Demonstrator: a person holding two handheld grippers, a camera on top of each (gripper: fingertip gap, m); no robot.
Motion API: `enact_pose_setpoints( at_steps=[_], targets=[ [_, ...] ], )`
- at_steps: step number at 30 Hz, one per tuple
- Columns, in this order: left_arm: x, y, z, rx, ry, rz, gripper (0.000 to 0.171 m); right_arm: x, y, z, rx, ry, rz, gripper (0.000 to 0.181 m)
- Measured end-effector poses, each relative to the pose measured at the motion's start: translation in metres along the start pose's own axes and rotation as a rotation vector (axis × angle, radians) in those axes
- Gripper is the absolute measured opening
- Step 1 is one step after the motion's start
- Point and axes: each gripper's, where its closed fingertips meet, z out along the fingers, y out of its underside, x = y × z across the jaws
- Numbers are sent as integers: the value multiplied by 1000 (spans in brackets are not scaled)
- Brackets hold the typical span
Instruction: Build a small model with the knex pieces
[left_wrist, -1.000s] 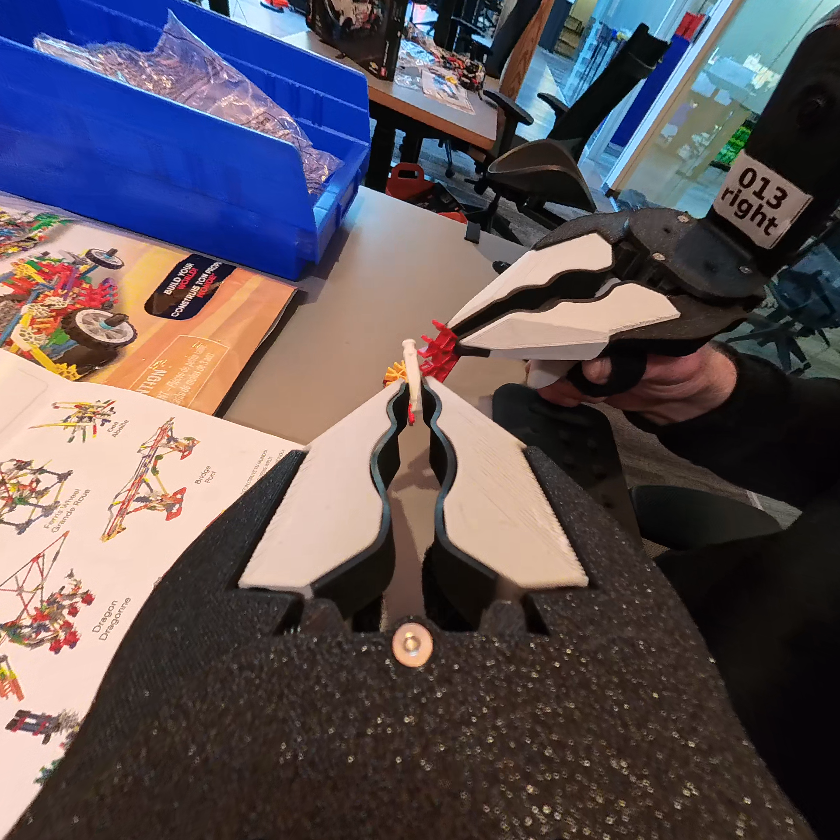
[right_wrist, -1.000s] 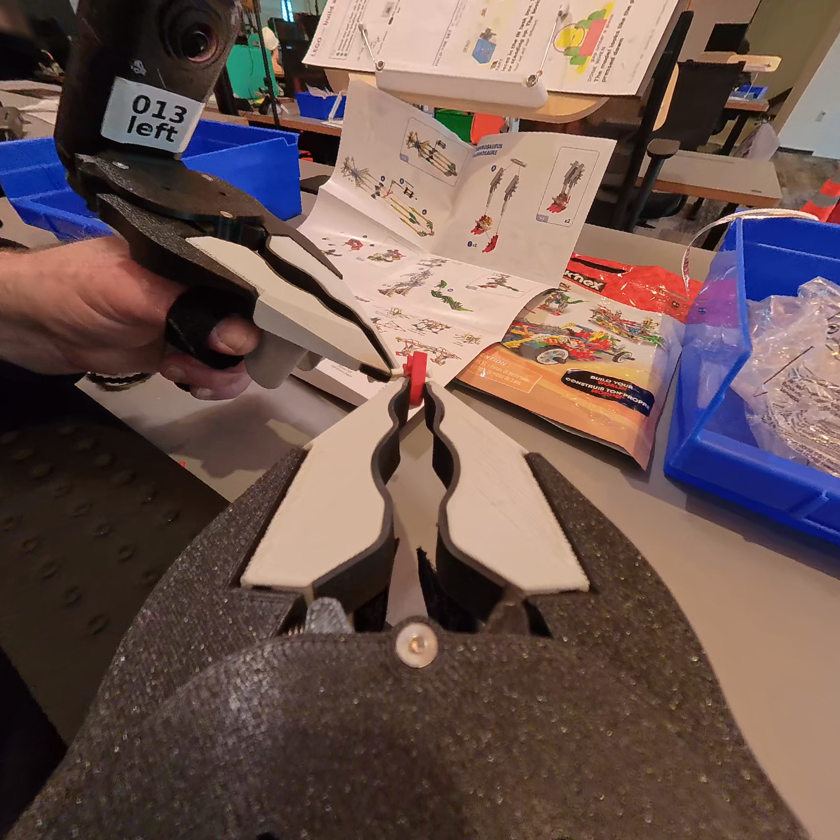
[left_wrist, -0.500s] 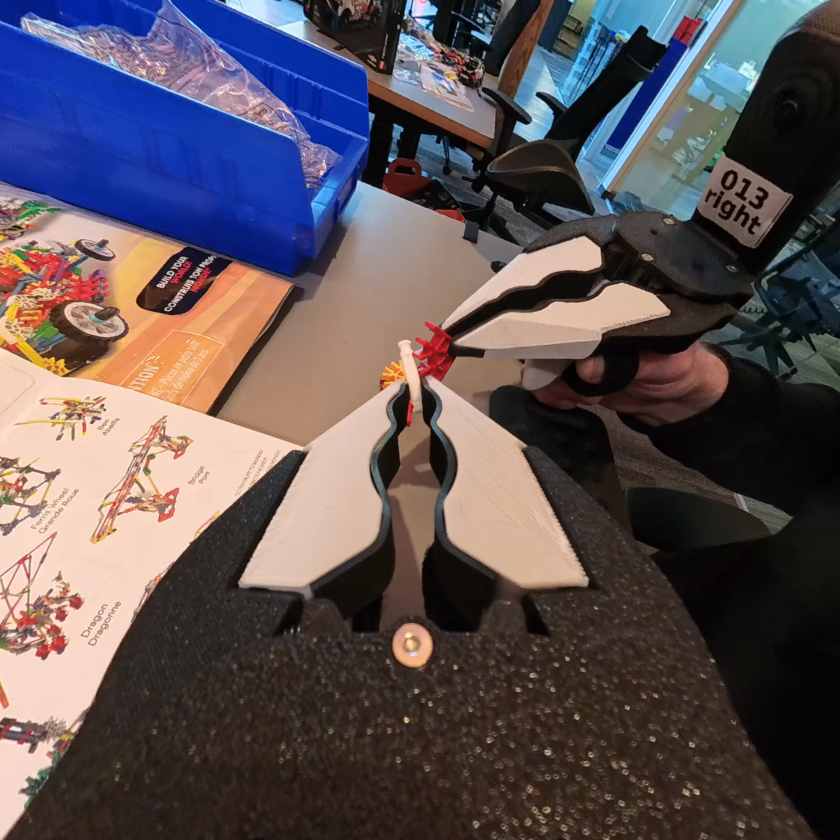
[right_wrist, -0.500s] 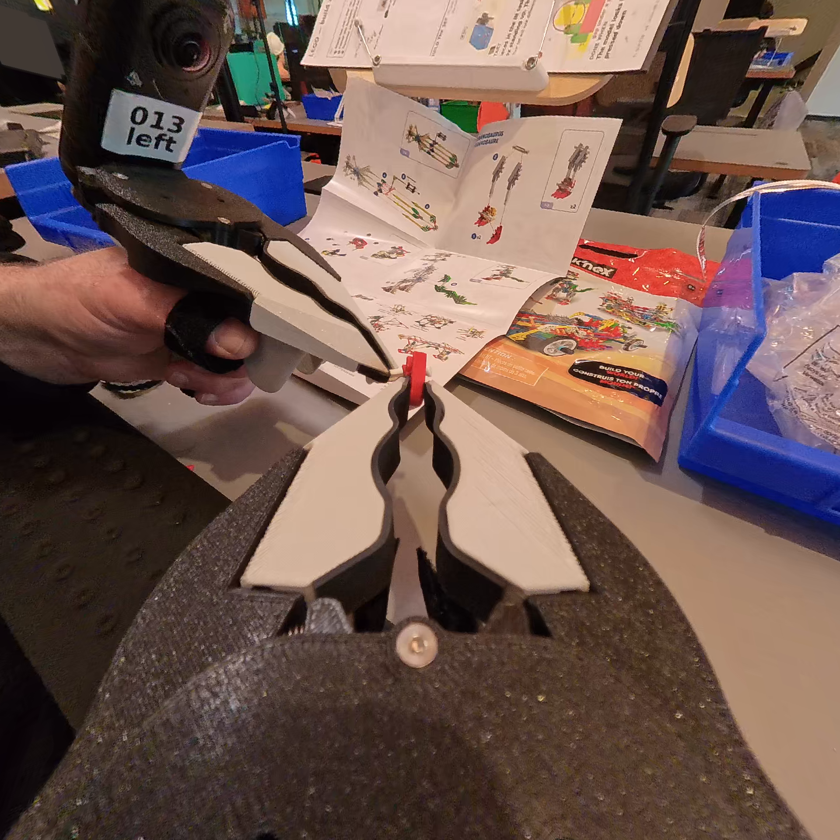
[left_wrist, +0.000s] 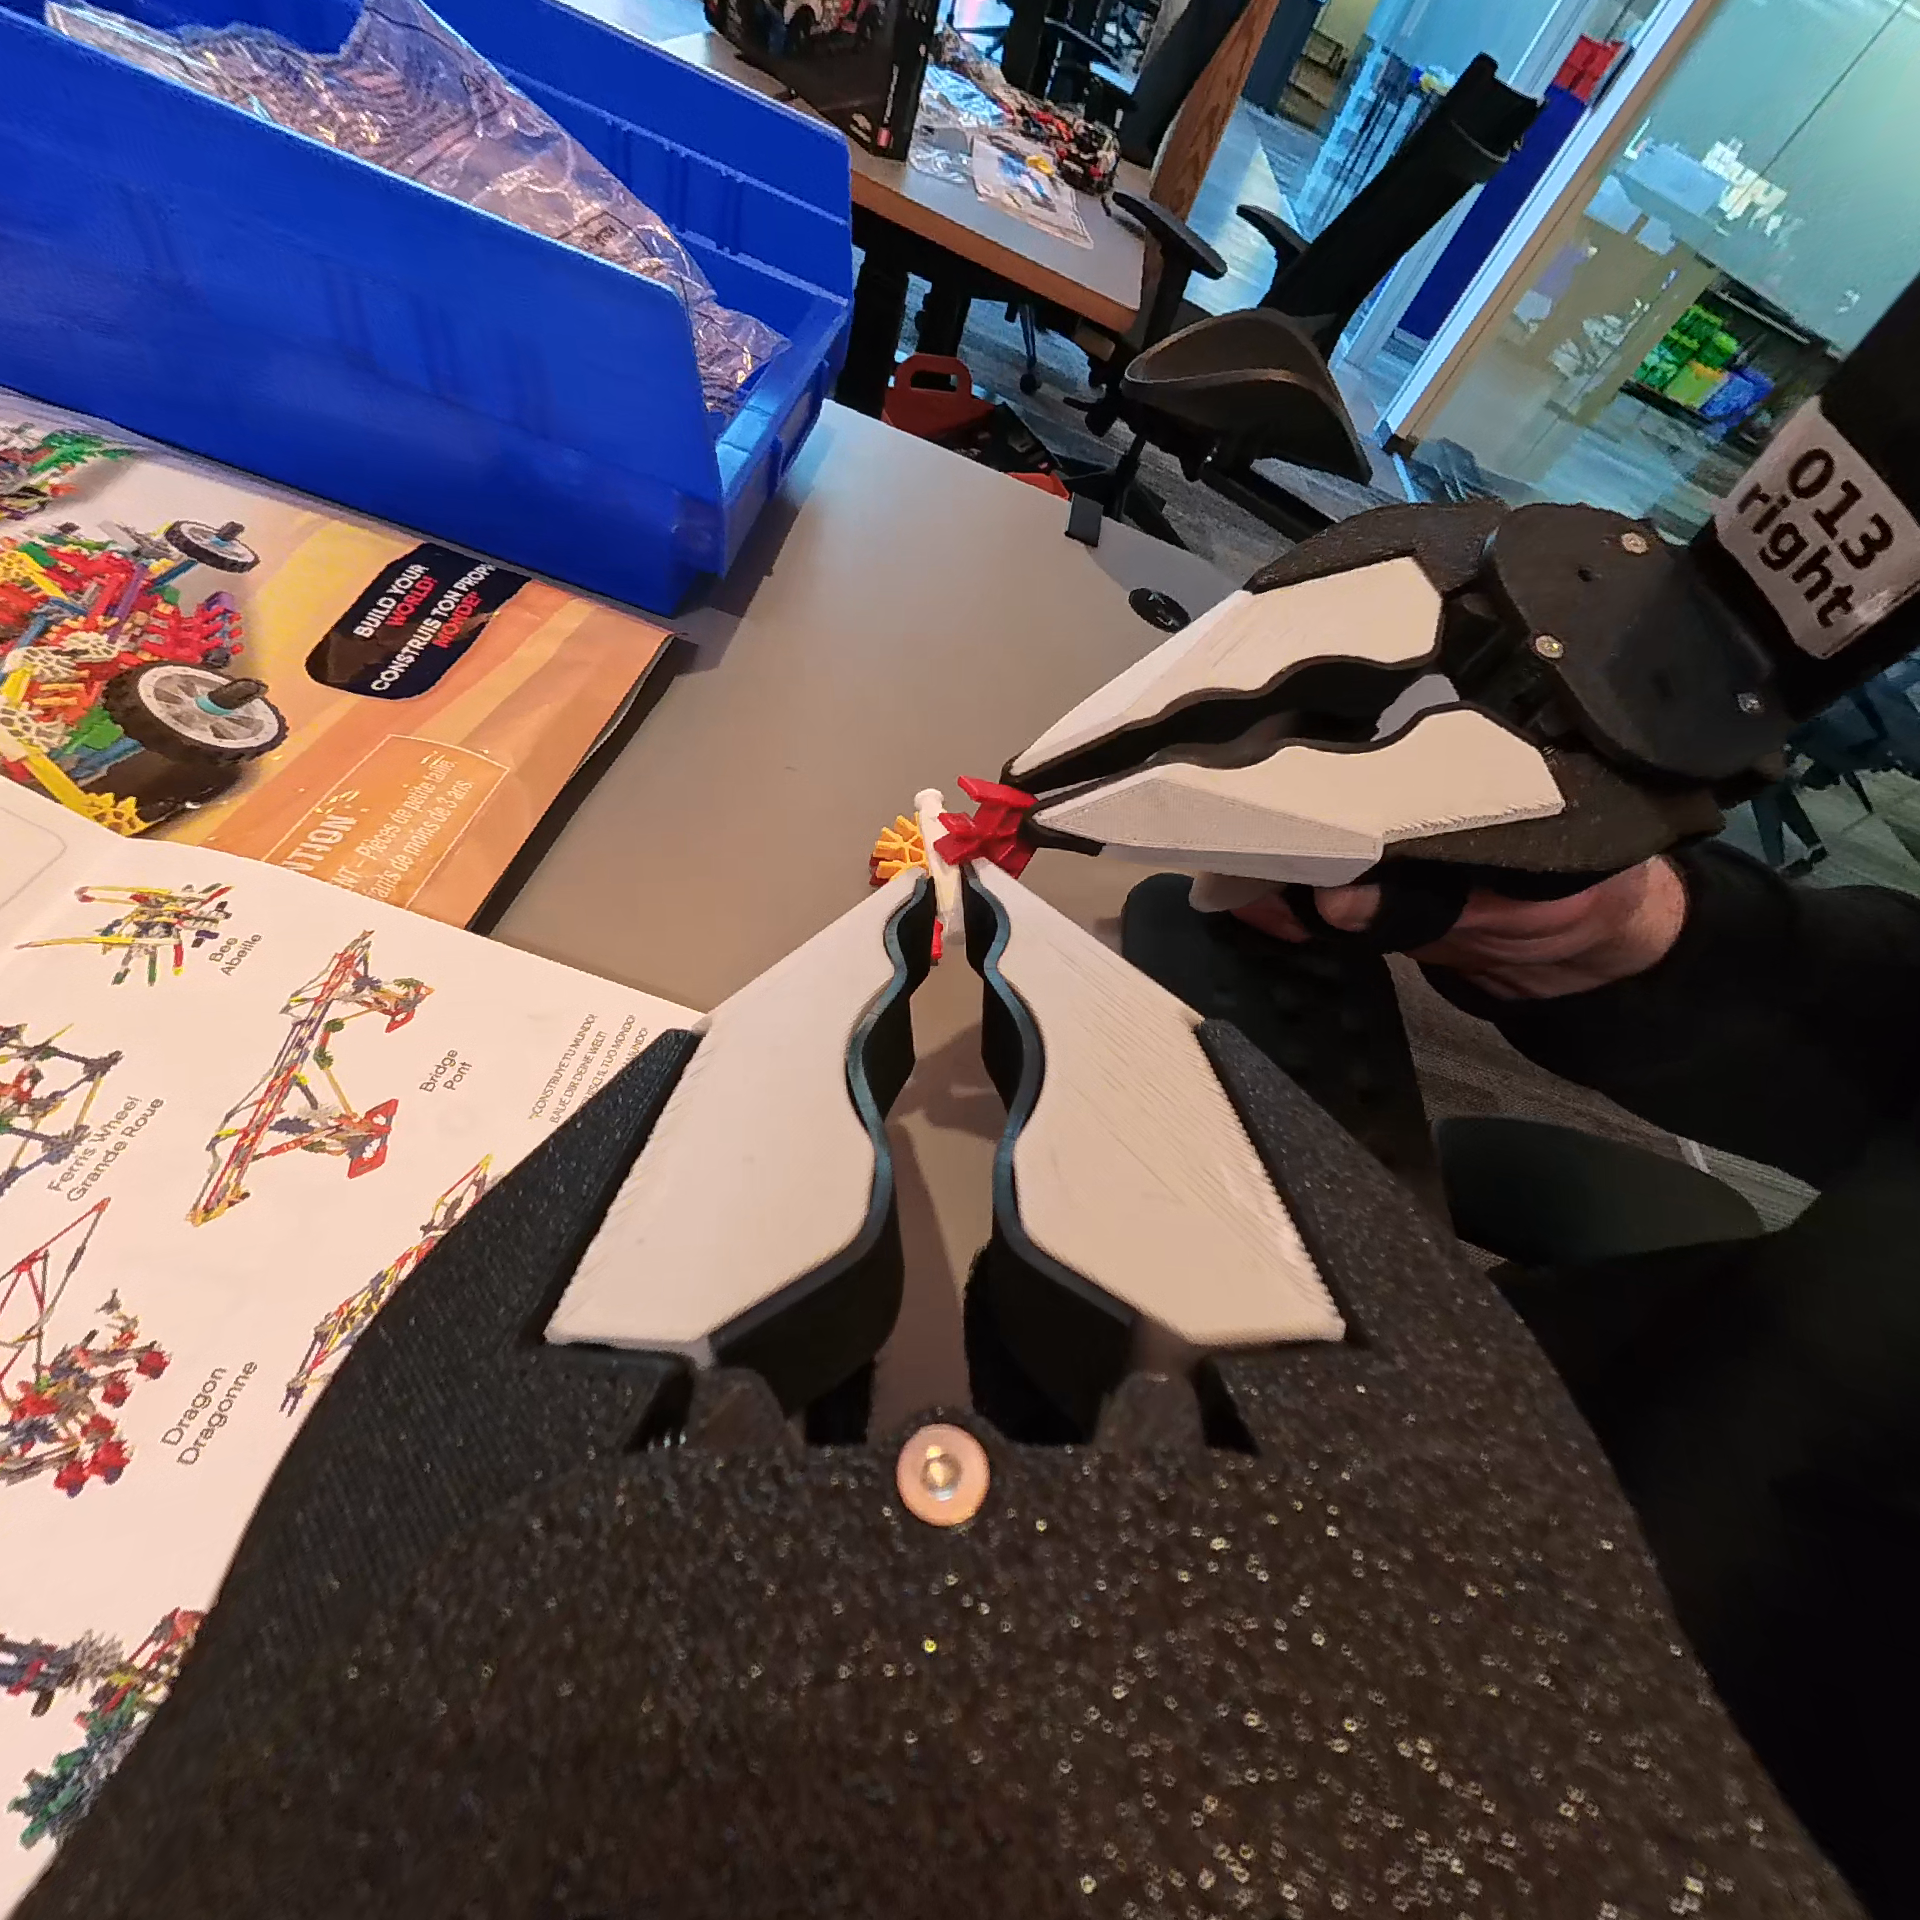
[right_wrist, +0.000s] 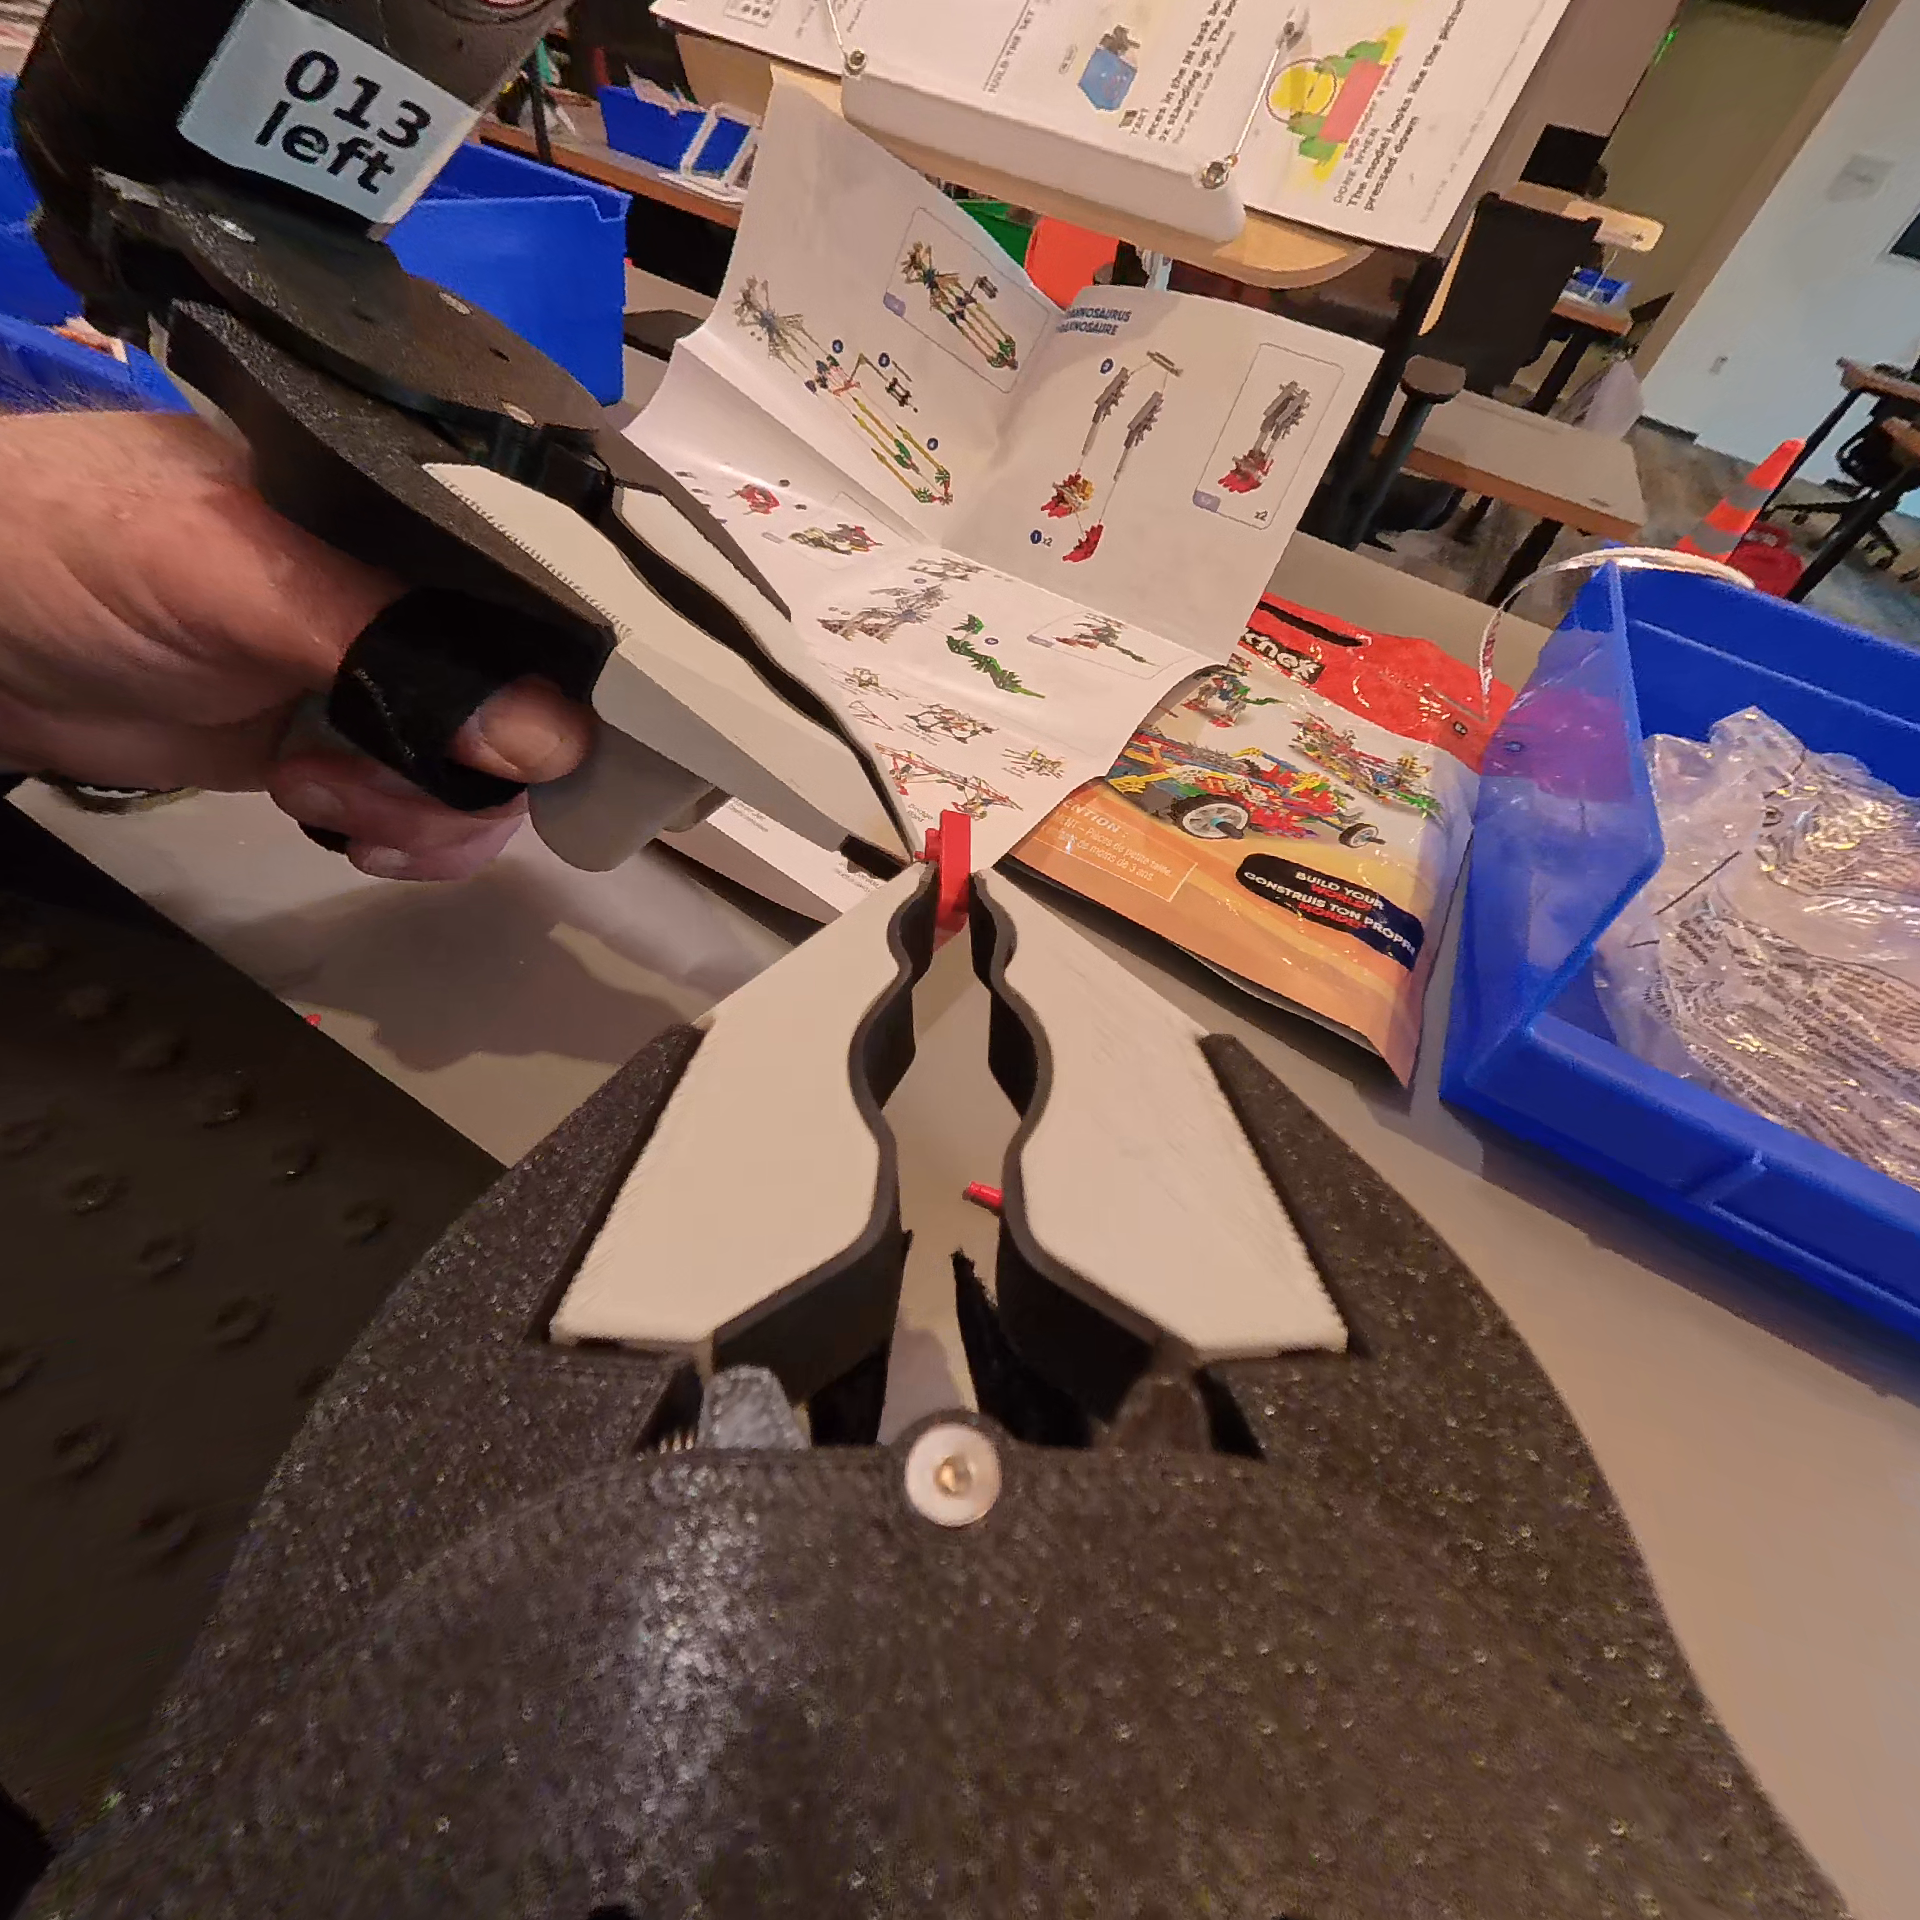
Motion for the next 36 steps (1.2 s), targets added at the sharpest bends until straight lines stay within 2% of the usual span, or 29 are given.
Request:
enact_pose_setpoints(
  at_steps=[27,36],
  targets=[
    [-3,2,2,-8,-22,27,2,0,-1,-1,17,14,-30,5],
    [1,3,6,-8,8,7,2,10,-7,-7,70,-47,146,5]
  ],
)
